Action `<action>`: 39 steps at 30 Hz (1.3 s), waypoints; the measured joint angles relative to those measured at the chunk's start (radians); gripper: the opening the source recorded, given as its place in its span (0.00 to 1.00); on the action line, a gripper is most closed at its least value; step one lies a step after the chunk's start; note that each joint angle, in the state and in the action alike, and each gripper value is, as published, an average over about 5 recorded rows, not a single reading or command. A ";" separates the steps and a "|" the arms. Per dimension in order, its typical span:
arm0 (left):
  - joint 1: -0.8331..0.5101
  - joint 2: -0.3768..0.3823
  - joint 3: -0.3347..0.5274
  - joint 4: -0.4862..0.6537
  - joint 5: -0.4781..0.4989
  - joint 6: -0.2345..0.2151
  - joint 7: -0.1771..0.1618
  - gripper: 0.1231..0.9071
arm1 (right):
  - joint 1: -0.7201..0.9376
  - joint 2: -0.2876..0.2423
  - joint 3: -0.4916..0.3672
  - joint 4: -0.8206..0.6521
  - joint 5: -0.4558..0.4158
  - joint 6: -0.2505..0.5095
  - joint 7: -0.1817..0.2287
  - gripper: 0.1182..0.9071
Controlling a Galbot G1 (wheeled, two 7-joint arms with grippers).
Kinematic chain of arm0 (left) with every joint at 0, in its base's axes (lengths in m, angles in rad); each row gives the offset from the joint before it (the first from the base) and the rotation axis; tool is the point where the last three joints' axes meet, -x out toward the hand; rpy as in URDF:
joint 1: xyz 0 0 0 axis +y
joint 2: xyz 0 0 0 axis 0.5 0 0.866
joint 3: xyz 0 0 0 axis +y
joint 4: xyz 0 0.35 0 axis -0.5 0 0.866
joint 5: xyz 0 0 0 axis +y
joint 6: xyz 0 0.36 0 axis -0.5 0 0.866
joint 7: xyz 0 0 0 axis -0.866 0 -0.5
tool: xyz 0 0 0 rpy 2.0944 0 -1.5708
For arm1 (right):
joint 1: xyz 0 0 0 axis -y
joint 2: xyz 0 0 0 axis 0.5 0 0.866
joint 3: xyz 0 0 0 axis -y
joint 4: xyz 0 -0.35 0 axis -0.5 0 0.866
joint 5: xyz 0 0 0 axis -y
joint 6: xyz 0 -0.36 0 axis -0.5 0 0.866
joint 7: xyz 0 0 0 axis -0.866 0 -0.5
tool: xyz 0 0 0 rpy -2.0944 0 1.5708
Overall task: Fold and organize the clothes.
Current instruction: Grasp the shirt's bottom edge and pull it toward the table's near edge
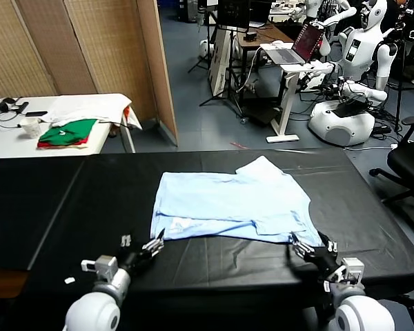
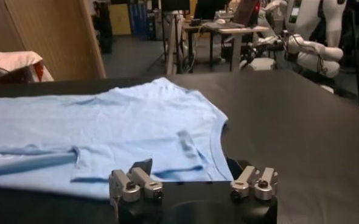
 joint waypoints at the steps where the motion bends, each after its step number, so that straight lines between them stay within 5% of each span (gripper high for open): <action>1: 0.005 -0.001 0.003 -0.001 0.002 0.000 0.000 1.00 | 0.000 0.000 0.000 0.000 0.000 0.001 -0.001 0.96; 6: 0.016 -0.009 0.016 0.002 0.015 -0.001 0.002 0.92 | 0.001 -0.005 0.001 0.006 0.000 0.003 -0.002 0.83; 11: 0.015 -0.013 0.021 0.008 0.020 -0.003 0.002 0.72 | 0.000 -0.014 0.002 0.008 0.000 0.002 -0.002 0.47; 14: 0.011 -0.013 0.022 0.010 0.020 -0.005 0.001 0.53 | -0.003 -0.027 0.000 0.014 0.003 -0.003 -0.001 0.29; 19: 0.014 -0.005 0.021 0.008 0.038 -0.007 -0.005 0.13 | -0.020 -0.073 -0.012 0.033 0.029 -0.039 0.016 0.14; 21: 0.021 0.003 0.017 0.000 0.048 -0.004 -0.011 0.04 | -0.031 -0.099 -0.017 0.044 0.039 -0.059 0.024 0.09; 30: 0.114 0.064 -0.022 -0.091 0.083 0.015 -0.036 0.03 | -0.097 -0.192 -0.021 0.104 0.064 -0.138 0.060 0.04; 39: 0.289 0.074 -0.083 -0.189 0.157 0.018 -0.041 0.03 | -0.169 -0.209 -0.020 0.201 0.071 -0.195 0.088 0.04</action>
